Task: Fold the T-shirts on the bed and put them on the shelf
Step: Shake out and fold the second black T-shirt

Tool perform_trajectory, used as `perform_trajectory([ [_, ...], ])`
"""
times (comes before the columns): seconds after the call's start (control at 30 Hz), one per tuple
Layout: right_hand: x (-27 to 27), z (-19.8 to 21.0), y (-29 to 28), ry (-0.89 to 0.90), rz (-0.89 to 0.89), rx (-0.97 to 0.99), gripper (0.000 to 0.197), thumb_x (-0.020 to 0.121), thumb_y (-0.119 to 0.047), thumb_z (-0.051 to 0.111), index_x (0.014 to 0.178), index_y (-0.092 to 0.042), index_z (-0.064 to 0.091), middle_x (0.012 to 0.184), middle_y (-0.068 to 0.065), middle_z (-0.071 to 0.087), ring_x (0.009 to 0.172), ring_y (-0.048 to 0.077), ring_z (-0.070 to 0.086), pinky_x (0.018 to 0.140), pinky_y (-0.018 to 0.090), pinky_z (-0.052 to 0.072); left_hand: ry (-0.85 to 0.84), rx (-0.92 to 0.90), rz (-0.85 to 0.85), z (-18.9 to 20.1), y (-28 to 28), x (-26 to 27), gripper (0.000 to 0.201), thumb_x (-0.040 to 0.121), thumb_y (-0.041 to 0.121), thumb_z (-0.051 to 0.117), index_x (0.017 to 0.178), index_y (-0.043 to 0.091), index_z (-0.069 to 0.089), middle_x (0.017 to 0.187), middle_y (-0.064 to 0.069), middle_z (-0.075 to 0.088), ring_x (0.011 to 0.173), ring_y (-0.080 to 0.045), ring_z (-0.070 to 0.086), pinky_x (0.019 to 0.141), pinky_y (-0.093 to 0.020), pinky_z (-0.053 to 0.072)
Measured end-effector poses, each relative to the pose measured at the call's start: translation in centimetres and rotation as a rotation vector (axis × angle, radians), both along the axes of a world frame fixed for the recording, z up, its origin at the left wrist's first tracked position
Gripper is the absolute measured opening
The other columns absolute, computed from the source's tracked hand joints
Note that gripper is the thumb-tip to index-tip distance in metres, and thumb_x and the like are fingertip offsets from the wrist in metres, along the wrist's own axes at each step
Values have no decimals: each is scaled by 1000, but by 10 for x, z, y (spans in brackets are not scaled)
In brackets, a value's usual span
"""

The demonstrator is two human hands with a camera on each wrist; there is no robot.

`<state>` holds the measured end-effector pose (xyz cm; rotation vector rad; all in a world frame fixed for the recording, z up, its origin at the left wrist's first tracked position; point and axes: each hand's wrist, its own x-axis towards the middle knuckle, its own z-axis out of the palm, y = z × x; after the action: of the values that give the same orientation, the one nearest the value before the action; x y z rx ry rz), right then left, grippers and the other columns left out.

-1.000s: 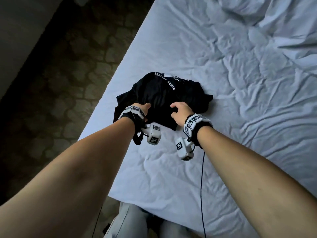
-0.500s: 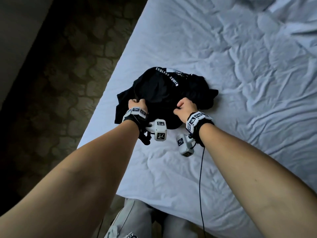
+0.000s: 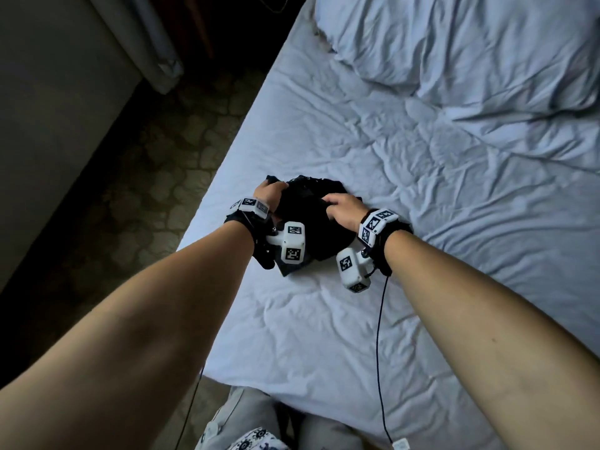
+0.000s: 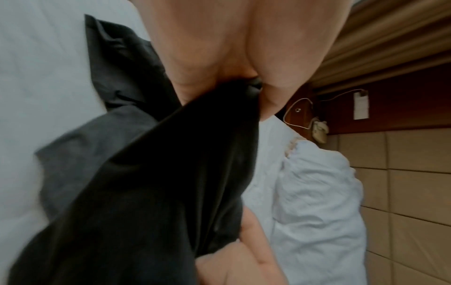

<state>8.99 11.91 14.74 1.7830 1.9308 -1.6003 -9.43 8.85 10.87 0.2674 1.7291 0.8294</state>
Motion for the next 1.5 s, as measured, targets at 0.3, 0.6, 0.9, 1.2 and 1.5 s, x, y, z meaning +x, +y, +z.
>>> perform_trajectory([
  [0.3,55,114,-21,-36,186,49,43,84,-9,53,124,-22,61,118,8,65,105,27,62,93,34,50,56,291,-156,118,4,56,28,65,7,59,89,20,64,102,-20,65,102,-38,63,91,-49,50],
  [0.6,98,226,-40,479,-355,136,39,90,4,44,115,-20,62,84,11,60,67,20,58,56,27,54,71,272,-300,262,-37,111,13,86,26,60,89,14,55,85,-15,52,75,-30,55,81,-48,48],
  [0.9,112,334,-69,838,-544,130,23,93,8,40,87,-5,58,84,15,56,78,25,59,56,31,59,-112,363,-454,350,-68,139,46,91,51,53,109,9,59,103,-16,61,97,-35,64,93,-56,49],
  [1.2,111,402,-90,729,-489,447,46,80,16,51,122,-3,58,92,14,63,84,23,62,81,32,54,-99,696,-554,390,-81,133,23,83,21,62,105,22,59,99,1,62,99,-13,57,89,-41,45],
  [1.5,132,426,-110,600,-690,677,17,90,-1,60,101,-10,68,88,11,66,71,19,65,67,30,57,797,821,-764,424,-68,141,30,90,26,60,103,0,66,100,-23,67,95,-34,63,79,-38,47],
])
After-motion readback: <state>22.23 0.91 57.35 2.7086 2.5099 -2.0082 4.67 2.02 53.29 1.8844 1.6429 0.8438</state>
